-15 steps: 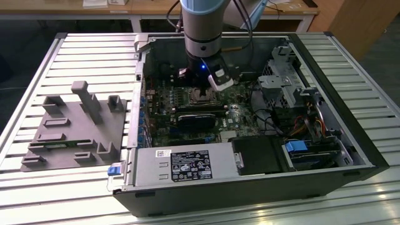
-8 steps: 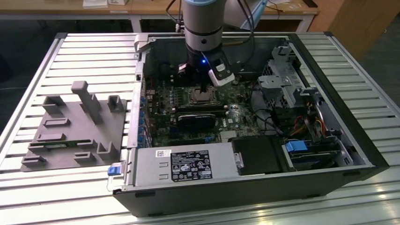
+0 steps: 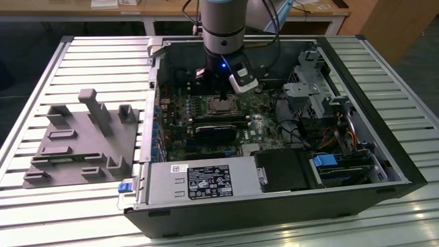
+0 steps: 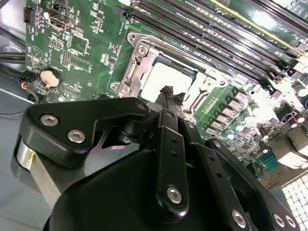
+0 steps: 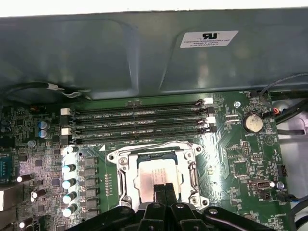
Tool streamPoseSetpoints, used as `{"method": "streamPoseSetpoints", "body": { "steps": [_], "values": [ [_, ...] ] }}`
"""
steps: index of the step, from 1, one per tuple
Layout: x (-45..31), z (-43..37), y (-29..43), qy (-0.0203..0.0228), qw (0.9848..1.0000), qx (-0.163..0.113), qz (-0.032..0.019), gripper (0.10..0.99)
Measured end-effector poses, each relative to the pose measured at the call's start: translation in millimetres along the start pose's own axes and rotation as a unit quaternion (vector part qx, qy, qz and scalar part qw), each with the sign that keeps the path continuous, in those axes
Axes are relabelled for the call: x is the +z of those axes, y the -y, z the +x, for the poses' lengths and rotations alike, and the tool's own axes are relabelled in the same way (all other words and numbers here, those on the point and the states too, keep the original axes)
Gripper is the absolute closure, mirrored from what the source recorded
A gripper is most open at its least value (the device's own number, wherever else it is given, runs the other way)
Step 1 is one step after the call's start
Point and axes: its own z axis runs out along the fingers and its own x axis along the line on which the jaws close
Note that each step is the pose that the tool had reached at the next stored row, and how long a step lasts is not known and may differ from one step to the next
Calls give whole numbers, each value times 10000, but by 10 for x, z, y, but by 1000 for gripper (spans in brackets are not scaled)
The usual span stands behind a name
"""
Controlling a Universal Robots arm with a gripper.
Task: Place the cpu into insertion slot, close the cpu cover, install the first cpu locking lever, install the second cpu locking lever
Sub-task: 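Install the second cpu locking lever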
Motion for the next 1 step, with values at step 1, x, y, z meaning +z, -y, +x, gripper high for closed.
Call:
{"method": "streamPoseSetpoints", "body": {
  "steps": [1],
  "values": [
    [0, 0, 0, 0, 10000, 0, 1, 980]
  ]
}}
